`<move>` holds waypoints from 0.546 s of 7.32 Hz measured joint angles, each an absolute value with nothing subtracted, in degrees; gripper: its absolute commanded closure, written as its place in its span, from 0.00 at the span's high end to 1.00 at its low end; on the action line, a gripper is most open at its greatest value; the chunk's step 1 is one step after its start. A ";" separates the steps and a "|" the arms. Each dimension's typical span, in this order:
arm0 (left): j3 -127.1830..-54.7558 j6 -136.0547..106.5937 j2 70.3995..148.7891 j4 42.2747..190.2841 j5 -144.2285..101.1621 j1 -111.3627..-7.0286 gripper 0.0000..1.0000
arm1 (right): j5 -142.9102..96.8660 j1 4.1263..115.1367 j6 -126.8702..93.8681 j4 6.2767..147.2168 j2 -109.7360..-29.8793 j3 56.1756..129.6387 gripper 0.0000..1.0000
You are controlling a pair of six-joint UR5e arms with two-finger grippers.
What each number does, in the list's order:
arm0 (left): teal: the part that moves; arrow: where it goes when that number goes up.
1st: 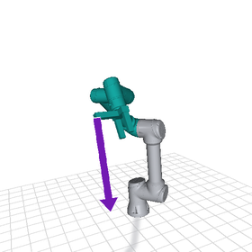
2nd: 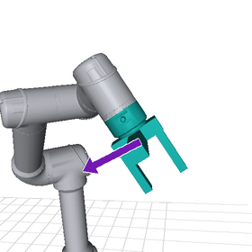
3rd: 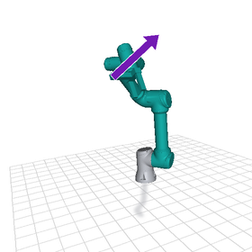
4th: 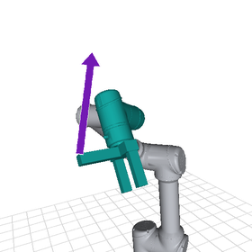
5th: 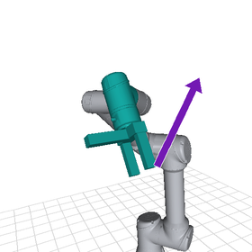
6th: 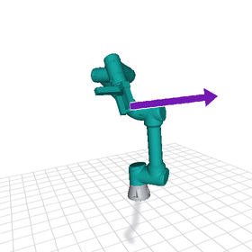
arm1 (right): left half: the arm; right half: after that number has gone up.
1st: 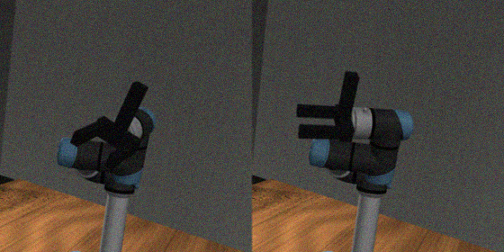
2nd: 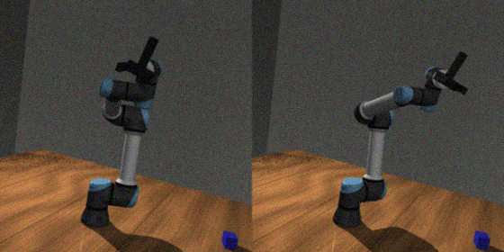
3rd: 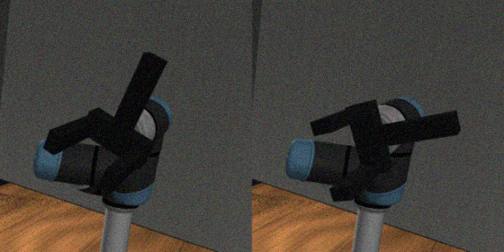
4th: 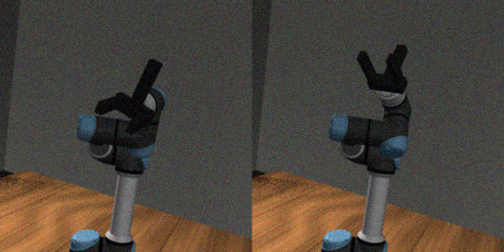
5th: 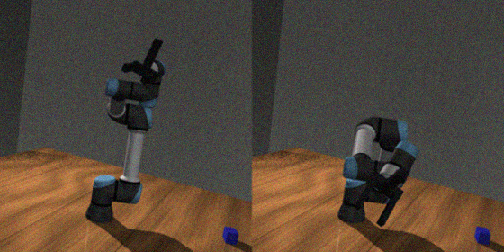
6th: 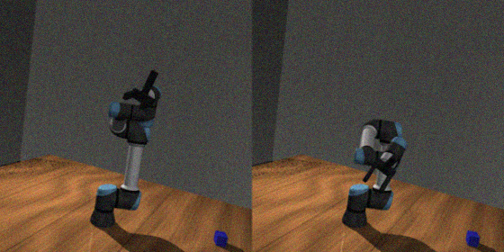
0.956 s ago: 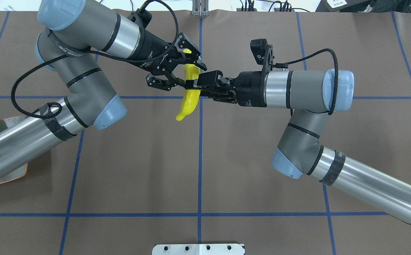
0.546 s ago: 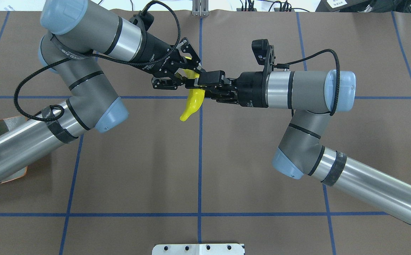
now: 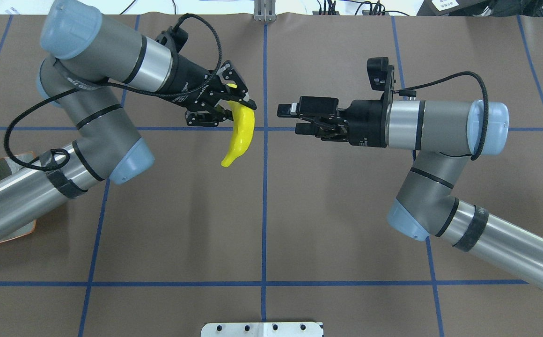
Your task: Transfer all bananas from basket to plate
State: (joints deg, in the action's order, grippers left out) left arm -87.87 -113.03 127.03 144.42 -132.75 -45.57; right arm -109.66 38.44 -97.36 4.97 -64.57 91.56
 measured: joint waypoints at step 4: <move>-96.85 -104.78 106.30 143.88 -133.32 -51.23 0.00 | -108.16 43.15 -92.55 6.77 -71.66 89.45 1.00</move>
